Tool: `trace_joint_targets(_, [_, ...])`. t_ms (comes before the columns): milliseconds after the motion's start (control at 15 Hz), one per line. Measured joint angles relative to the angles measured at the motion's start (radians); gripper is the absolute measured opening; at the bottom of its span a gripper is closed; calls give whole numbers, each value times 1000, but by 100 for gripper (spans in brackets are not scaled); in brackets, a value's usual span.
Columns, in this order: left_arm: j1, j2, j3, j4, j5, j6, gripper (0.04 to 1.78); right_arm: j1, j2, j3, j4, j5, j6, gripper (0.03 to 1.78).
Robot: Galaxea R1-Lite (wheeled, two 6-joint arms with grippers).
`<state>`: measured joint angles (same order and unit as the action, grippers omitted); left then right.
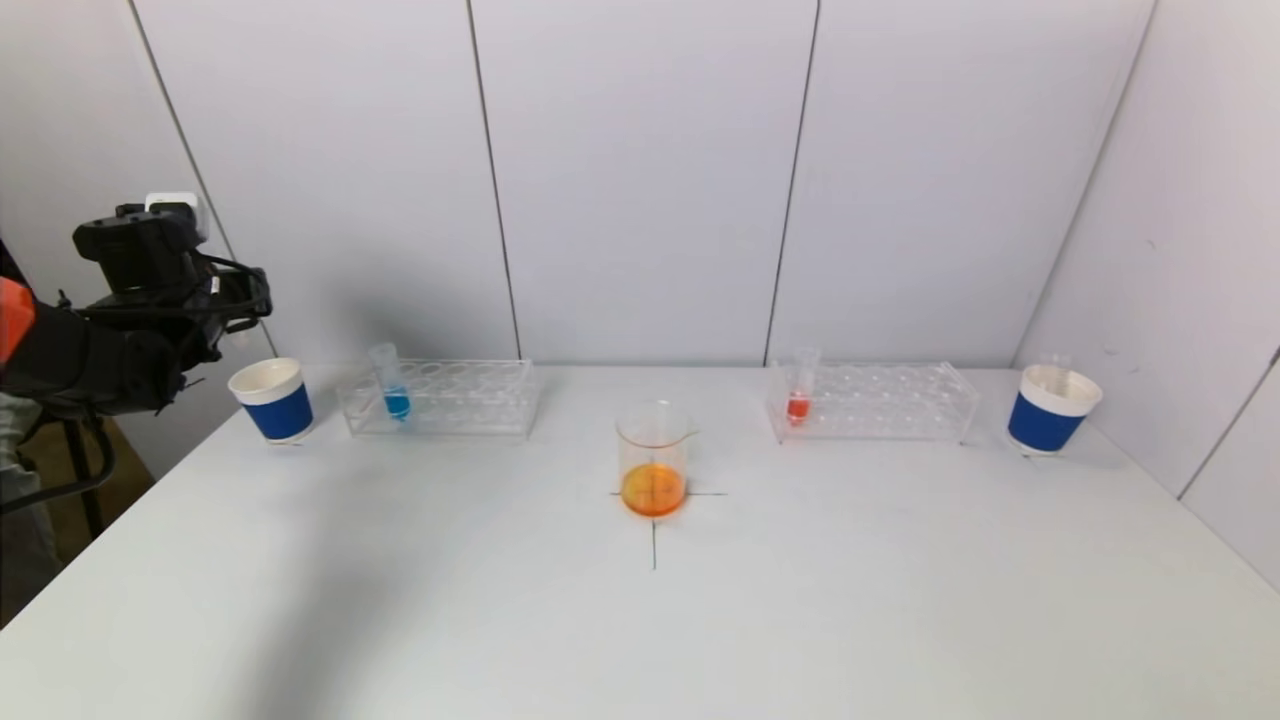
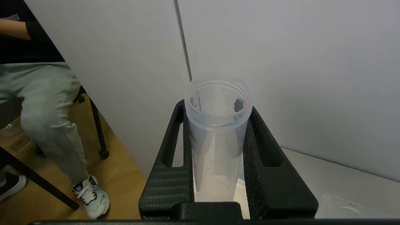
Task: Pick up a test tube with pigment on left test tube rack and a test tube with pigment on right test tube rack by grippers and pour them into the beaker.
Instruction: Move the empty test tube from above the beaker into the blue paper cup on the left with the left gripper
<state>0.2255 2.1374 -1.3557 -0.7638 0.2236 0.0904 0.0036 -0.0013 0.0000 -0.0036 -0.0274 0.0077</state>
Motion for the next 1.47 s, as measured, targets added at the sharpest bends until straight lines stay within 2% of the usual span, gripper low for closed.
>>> trace_joint_targets(600, [2, 117, -61, -11, 0, -43, 46, 0, 0, 0, 0, 0, 0, 177])
trace_joint_targets(867, [3, 139, -34, -30, 0, -52, 46, 0, 0, 0, 0, 0, 0, 177])
trace_joint_targets(1467, [3, 168, 69, -161, -27, -53, 46, 0, 0, 0, 1, 0, 0, 177])
